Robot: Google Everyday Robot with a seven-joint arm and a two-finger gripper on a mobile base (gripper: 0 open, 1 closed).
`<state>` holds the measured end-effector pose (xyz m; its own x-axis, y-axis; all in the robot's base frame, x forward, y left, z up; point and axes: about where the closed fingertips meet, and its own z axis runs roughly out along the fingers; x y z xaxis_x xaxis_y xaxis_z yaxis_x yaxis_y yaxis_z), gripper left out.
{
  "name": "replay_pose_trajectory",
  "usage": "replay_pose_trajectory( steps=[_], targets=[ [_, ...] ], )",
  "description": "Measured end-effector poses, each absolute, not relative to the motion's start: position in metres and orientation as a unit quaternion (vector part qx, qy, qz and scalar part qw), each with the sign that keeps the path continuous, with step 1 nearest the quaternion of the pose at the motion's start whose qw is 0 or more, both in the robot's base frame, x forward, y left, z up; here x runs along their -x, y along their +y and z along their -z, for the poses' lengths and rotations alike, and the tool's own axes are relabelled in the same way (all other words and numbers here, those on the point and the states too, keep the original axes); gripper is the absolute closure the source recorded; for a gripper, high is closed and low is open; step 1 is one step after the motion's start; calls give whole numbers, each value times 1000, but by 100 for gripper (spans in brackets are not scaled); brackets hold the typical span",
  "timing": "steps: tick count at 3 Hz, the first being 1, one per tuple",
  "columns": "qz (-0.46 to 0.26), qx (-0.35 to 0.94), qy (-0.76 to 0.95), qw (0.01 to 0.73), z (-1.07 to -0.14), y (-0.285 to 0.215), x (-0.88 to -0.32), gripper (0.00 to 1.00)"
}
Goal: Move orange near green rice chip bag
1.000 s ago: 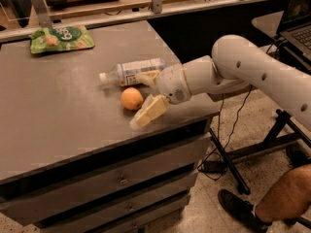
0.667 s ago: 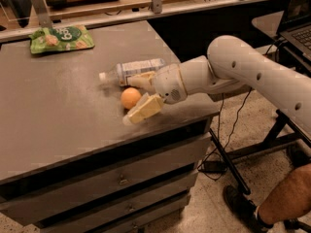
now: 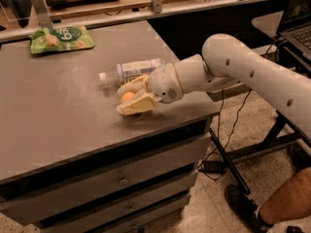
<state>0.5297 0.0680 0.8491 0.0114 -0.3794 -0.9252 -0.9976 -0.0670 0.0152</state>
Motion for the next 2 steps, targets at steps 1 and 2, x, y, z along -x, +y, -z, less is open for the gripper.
replay_pose_trajectory(
  steps=[1, 2],
  targets=[
    [-413, 611, 562, 374, -856, 68, -532, 87],
    [-393, 613, 549, 409, -885, 72, -551, 100]
  ],
)
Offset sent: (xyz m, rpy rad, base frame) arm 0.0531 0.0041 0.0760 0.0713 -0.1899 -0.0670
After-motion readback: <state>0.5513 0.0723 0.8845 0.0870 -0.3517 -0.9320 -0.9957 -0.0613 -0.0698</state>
